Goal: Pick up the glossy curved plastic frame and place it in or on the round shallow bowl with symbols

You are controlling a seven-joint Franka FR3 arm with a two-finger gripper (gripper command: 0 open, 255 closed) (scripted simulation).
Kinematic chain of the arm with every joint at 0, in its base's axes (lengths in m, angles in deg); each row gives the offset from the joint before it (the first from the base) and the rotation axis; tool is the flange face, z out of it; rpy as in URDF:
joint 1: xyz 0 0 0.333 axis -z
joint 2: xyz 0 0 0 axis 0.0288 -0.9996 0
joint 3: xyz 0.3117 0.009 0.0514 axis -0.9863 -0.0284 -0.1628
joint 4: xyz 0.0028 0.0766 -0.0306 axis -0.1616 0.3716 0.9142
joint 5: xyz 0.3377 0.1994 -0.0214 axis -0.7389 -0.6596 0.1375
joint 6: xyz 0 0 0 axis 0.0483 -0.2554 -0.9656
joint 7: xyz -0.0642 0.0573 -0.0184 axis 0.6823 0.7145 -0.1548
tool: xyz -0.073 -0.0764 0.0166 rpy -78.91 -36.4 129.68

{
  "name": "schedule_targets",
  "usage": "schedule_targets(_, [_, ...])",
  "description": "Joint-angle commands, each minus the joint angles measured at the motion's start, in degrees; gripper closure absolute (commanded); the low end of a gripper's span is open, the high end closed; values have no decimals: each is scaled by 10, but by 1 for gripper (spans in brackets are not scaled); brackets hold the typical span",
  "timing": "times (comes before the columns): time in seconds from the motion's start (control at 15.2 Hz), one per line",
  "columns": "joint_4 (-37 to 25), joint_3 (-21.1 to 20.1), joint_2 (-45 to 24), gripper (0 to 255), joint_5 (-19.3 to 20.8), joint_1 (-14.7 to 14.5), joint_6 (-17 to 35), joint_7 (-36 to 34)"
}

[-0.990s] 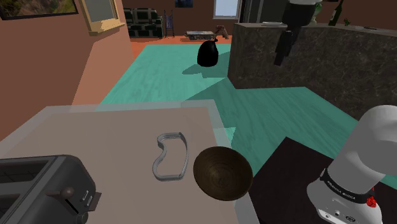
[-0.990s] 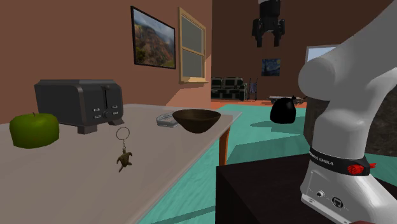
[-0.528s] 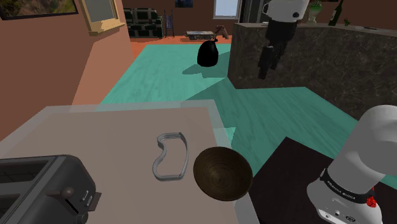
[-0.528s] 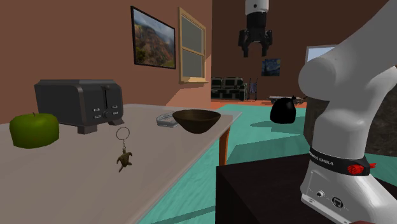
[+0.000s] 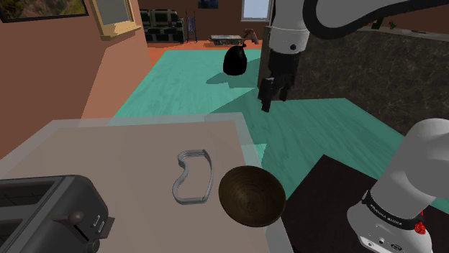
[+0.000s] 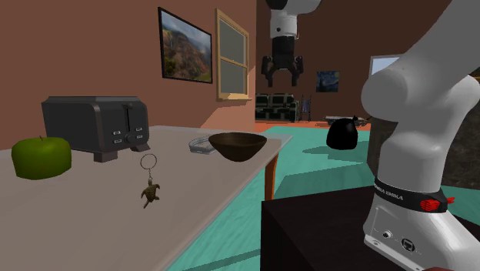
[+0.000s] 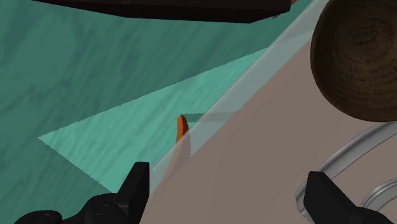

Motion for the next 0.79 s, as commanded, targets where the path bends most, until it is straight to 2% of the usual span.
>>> schedule_targets(0.0, [0, -19, -28, 0, -10, -1, 27, -30])
schedule_targets(0.4, [-31, -75, -136, 0, -18, 1, 102, -123])
schedule_targets(0.73, [-78, -115, -242, 0, 3, 2, 156, -208])
